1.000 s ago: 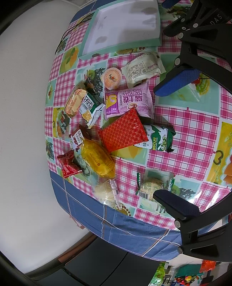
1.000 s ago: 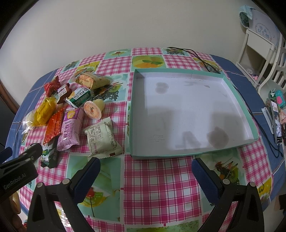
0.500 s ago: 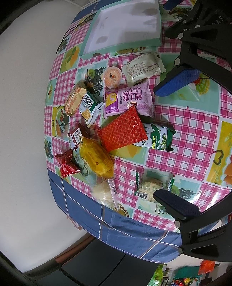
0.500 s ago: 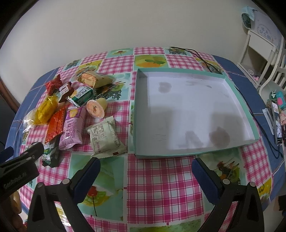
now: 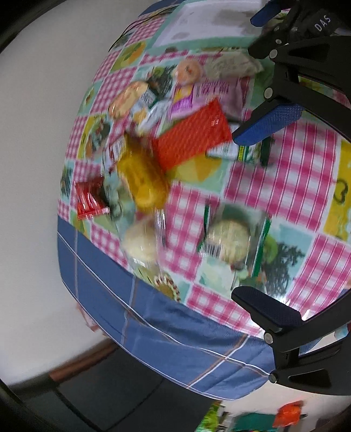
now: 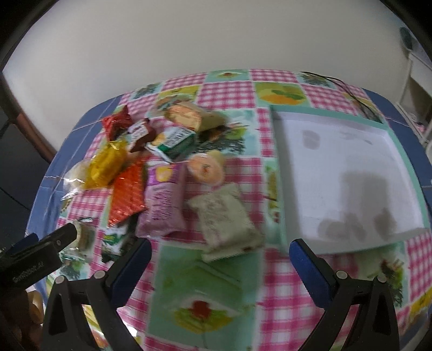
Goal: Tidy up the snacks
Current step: 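Grasp the green-edged clear pastry pack with the left tool while the right tool grasps the purple Swiss roll pack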
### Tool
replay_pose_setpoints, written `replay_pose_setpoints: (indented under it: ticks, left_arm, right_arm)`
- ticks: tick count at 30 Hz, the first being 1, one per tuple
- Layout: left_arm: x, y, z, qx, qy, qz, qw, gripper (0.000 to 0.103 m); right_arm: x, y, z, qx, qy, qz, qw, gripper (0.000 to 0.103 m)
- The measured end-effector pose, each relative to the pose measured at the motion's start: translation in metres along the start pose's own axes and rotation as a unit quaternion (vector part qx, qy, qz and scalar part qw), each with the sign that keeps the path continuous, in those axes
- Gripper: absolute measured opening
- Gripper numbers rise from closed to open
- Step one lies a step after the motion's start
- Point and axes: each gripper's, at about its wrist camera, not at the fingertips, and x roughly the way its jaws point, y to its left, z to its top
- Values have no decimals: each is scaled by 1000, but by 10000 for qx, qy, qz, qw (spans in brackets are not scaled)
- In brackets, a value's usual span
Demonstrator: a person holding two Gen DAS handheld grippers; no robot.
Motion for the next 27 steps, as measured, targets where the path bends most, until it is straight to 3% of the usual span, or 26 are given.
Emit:
replay_pose_setpoints:
  ticks: [5,9,13,15,22,27]
  left_arm:
    - [18,24,-1,-205,196,-49,9996,102]
    - [29,39,1,-313,304,-126,9990,92]
    - [38,42,4,-281,359,-86,9989,87]
    - [44,42,5,-294,445,-207,9984,78]
    - [60,39,10,-242,598,-339,9973,64]
    - [70,35,11,-201,696,-415,9965,56]
  right_arm:
    - [12,16,10,-37,6,153,9999,103]
    - [22,23,21,37,35,342,9994,101]
    - [34,33,30,-80,89,350,9993,87]
    - [39,36,31,-136,139,357,9992,80]
    - [61,48,35,-305,363,340,9983,62]
    - [73,56,38,-385,420,354,9977,55]
